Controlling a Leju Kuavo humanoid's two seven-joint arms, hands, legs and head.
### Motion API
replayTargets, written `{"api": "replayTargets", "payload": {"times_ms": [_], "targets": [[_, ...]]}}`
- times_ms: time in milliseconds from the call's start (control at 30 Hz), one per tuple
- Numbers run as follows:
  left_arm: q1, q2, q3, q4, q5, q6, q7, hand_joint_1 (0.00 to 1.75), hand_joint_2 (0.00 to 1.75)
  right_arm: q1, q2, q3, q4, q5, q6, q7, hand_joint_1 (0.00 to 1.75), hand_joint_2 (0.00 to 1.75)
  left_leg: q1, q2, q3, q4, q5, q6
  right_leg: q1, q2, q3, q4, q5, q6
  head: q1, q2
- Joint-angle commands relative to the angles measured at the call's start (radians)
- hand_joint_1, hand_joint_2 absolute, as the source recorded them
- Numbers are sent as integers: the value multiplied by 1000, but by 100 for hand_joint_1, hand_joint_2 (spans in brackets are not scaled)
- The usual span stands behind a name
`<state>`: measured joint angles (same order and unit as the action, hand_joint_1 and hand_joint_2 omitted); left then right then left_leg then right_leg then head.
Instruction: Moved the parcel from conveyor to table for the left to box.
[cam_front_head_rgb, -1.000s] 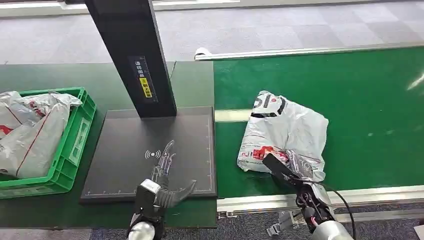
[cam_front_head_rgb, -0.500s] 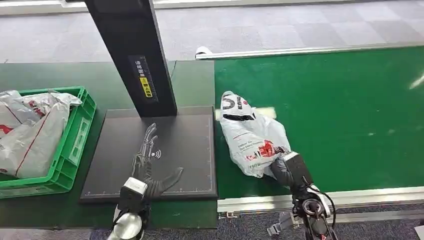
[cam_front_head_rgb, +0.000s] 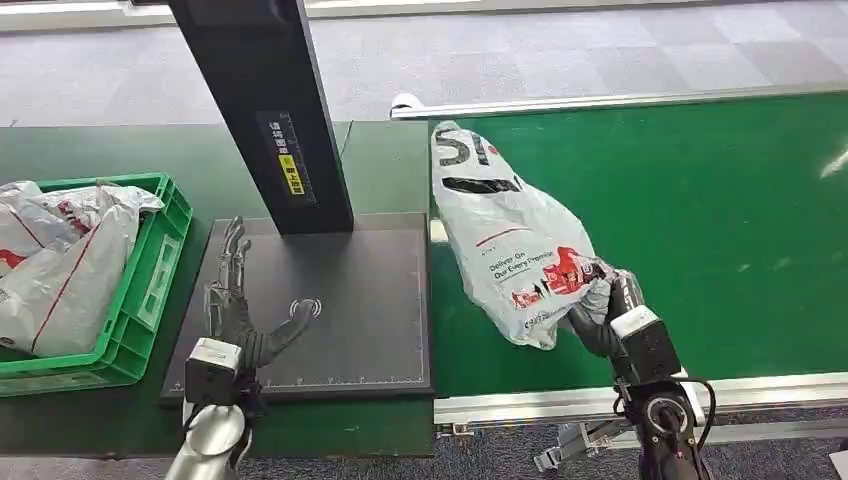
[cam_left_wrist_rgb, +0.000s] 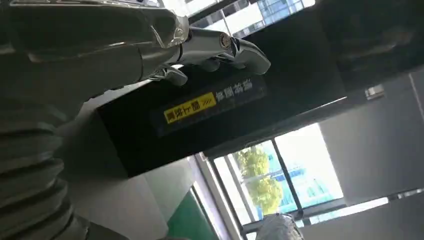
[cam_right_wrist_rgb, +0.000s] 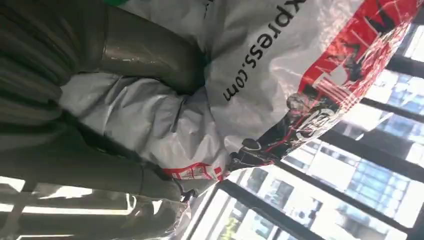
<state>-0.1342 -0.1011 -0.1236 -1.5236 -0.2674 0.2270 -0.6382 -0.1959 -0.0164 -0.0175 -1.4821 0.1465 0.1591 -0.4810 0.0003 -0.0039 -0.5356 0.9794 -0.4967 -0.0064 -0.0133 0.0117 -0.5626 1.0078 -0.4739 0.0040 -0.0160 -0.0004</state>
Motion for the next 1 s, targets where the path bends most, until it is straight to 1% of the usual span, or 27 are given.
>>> {"api": "replayTargets", "payload": {"times_ms": [33,67,200,233,267,300,333,367,433,467,567,633,700,867,933,1000], "targets": [[-70,34,78,14,-17,16,0,0,175,-261,20,237,106,52,18,70,175,175,0,6,-2,1,1,-1,0,5,-4,1,2,-1,0,0],[-78,34,82,24,-23,19,1,0,175,-293,30,272,155,78,21,84,175,175,0,8,-2,1,1,-1,0,6,-5,1,3,-1,0,0],[-131,56,117,97,15,17,-3,0,175,-450,95,434,394,250,-71,137,175,175,0,8,1,0,2,-2,0,7,-2,0,3,-1,0,0],[-147,63,122,115,26,20,-7,0,175,-479,116,465,447,275,-81,143,175,175,0,11,0,-1,2,-2,0,10,-3,1,4,-2,0,0],[-157,67,126,126,29,20,-8,0,175,-491,134,480,475,286,-101,146,175,175,0,7,1,0,2,-2,0,7,-2,1,2,-1,0,0],[-157,67,126,126,29,20,-8,0,175,-491,134,480,475,286,-101,146,175,175,0,9,0,-1,3,-2,0,8,-3,1,4,-2,0,0],[-157,67,126,126,29,20,-8,0,175,-491,134,480,475,286,-101,146,175,175,0,5,1,0,2,-2,0,5,-1,1,2,-1,0,0],[-155,67,125,121,29,20,-8,0,175,-487,129,483,471,285,-103,144,175,175,1,6,1,-1,3,-2,1,5,-2,0,3,-2,0,0],[-152,66,123,118,28,20,-8,0,175,-483,122,482,464,284,-104,143,175,175,1,3,0,-1,3,-2,2,2,-2,0,3,-2,0,0],[-159,65,124,123,31,22,-7,0,175,-488,123,507,472,296,-81,150,175,175,1,1,0,-1,3,-2,1,0,-1,0,1,-1,0,0],[-189,62,153,130,39,35,0,0,175,-505,188,607,562,337,-55,158,175,175,1,4,-1,0,3,-2,1,3,-2,0,2,-1,0,0],[-199,61,184,116,32,43,13,0,175,-519,244,687,658,335,-61,142,175,175,2,6,0,0,2,-2,2,6,-2,1,2,-1,0,0],[-201,64,187,115,31,41,15,0,175,-511,253,693,661,335,-70,141,175,175,1,5,0,-1,2,-2,2,4,-2,1,2,-2,0,0],[-197,57,192,114,27,38,16,0,175,-522,236,701,660,324,-76,137,175,175,2,-1,-1,0,3,-2,2,-1,-2,1,1,-1,0,0],[-198,67,204,109,22,47,18,0,175,-512,263,728,683,307,-17,140,175,175,2,1,-2,0,3,-2,2,0,-2,1,1,-1,0,0],[-194,81,219,105,21,51,21,0,175,-500,295,759,721,305,-6,142,175,175,2,2,-1,0,2,-2,2,2,-2,1,1,-1,0,0]]}}
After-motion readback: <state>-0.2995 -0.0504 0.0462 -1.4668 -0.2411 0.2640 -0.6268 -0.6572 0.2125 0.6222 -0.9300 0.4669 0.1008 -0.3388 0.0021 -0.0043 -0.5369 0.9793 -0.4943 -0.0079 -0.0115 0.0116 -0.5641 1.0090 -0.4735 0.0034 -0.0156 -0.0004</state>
